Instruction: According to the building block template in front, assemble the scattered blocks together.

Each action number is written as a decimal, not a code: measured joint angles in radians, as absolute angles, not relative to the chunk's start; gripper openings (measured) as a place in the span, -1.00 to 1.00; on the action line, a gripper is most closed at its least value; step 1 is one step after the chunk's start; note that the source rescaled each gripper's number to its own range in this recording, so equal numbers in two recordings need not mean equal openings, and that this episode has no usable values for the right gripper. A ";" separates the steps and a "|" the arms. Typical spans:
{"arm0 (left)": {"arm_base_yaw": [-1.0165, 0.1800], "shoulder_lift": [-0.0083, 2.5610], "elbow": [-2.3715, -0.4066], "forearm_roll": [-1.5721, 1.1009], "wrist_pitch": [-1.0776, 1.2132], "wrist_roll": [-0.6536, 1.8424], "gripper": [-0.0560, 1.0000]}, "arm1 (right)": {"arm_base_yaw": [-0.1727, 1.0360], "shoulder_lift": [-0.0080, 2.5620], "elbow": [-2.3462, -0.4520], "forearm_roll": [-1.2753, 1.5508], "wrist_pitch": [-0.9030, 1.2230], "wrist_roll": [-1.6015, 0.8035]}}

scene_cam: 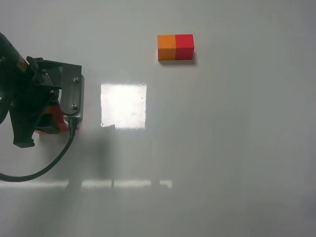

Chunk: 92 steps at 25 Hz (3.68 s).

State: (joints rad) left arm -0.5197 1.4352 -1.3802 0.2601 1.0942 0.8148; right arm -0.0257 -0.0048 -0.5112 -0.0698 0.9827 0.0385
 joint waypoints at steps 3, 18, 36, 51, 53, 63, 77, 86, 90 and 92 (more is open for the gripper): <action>-0.520 1.435 -1.380 0.257 1.094 0.805 -0.88 | -0.026 -0.005 -0.511 -0.070 0.983 0.039; -0.539 1.434 -1.402 0.204 1.094 0.804 -0.89 | -0.026 -0.005 -0.511 -0.070 0.983 0.039; -0.578 1.436 -1.403 0.168 0.996 0.805 -0.89 | -0.026 -0.005 -0.511 -0.070 0.983 0.041; -0.671 1.581 -1.570 0.144 0.972 0.808 -0.89 | -0.026 -0.005 -0.511 -0.070 0.983 0.041; -0.690 1.610 -1.602 0.144 0.974 0.808 -0.89 | -0.026 -0.005 -0.511 -0.070 0.983 0.041; -0.778 1.743 -1.768 0.131 1.001 0.794 -0.89 | -0.026 -0.005 -0.511 -0.070 0.983 0.041; -0.843 1.864 -1.927 0.127 1.035 0.760 -0.89 | -0.026 -0.005 -0.511 -0.070 0.983 0.041; -0.848 1.871 -1.930 0.125 1.033 0.759 -0.89 | -0.026 -0.005 -0.511 -0.070 0.983 0.041; -0.848 1.871 -1.930 0.125 1.032 0.758 -0.89 | -0.026 -0.005 -0.511 -0.070 0.983 0.042; -0.848 1.871 -1.930 0.124 1.032 0.757 -0.89 | -0.026 -0.005 -0.511 -0.070 0.983 0.042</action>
